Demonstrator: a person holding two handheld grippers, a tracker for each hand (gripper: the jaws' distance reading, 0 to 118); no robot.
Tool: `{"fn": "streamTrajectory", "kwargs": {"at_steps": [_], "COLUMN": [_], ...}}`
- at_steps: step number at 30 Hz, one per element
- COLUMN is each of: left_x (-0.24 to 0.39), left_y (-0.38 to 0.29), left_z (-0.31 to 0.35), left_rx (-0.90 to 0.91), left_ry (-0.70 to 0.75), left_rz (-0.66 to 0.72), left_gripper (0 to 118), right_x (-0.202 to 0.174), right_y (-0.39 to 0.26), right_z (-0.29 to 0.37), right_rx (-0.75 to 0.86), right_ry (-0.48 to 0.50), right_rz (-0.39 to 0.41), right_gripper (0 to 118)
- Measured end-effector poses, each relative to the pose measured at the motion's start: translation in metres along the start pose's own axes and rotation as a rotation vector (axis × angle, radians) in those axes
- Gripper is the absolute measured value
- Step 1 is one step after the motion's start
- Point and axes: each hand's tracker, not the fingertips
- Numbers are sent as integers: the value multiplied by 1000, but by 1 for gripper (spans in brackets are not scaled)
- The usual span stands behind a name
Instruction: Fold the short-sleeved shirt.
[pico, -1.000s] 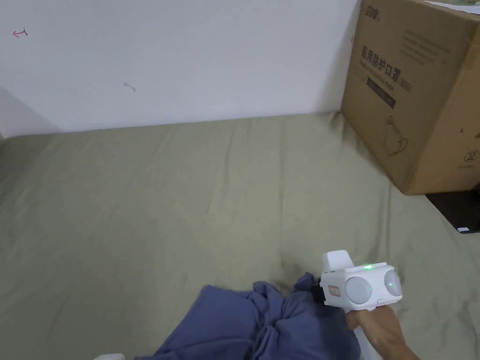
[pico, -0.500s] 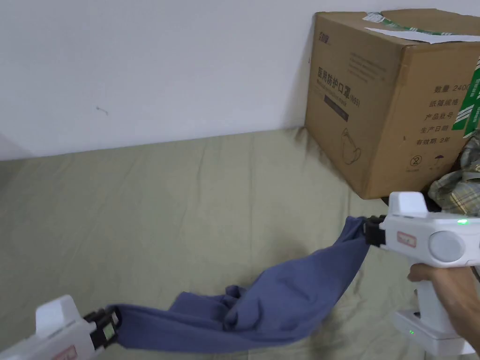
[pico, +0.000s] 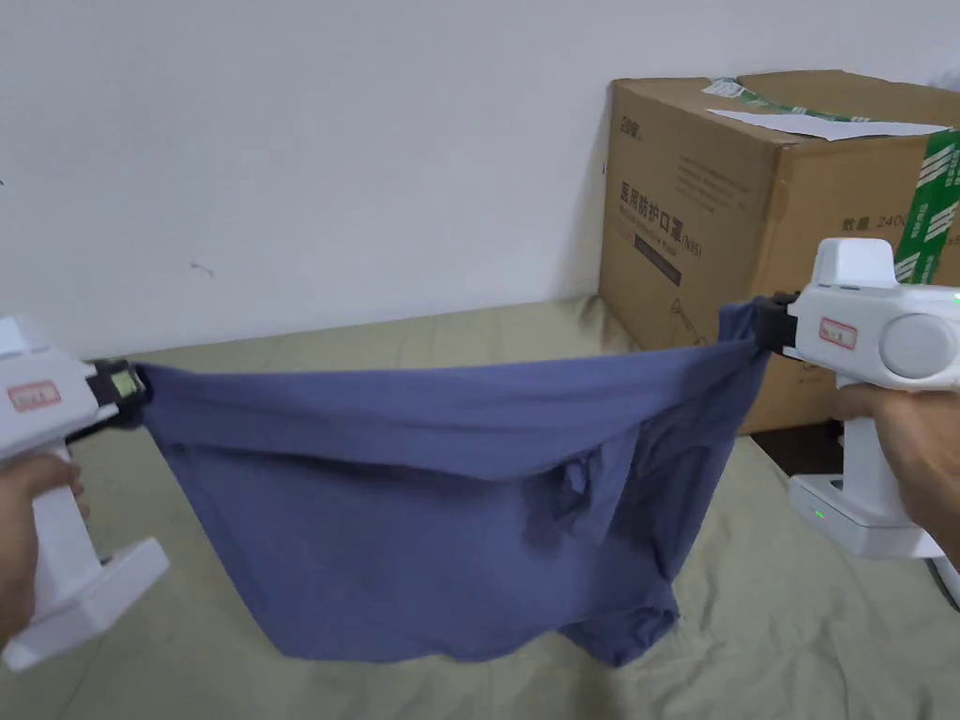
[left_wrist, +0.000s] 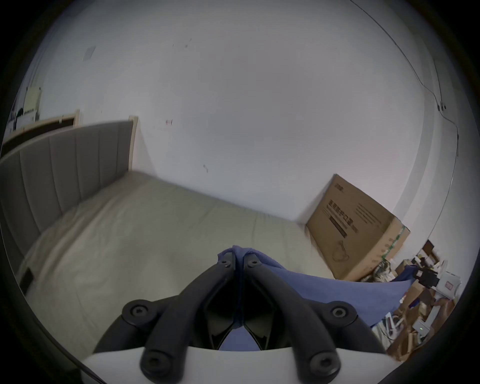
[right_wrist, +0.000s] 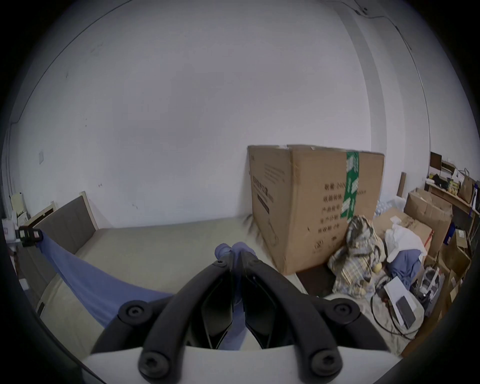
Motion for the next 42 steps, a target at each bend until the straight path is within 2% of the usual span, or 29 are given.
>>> {"fn": "streamTrajectory", "kwargs": {"at_steps": [3, 7, 10, 14, 19, 26, 34, 39, 42], "left_x": [13, 17, 19, 19, 9, -23, -70, -94, -105], "left_y": [43, 95, 128, 158, 169, 111, -22, -104, -147], "left_z": [-9, -19, -30, -43, -66, -108, -119, -90, -59], "left_rx": [52, 123, 168, 216, 248, 186, -13, -115, -165], "left_ry": [45, 69, 96, 112, 144, 180, 192, 205, 207], "left_rz": [-84, -95, -138, -157, -172, -164, -86, -78, -83], "left_gripper": [1, 1, 1, 1, 1, 1, 1, 1, 1], "right_x": [-14, -32, -43, -60, -73, -84, -67, -49, -36], "right_y": [29, 68, 97, 128, 135, 66, -72, -157, -199], "right_z": [-20, -43, -58, -77, -100, -135, -135, -103, -77], "right_rx": [40, 116, 165, 209, 239, 166, -35, -147, -205], "right_ry": [0, -3, 11, 5, 17, 9, 5, 5, 3], "right_rz": [14, 32, 12, 5, 13, 48, -35, -66, -116], "right_gripper": [3, 3, 3, 3, 3, 3, 3, 3, 3]}}
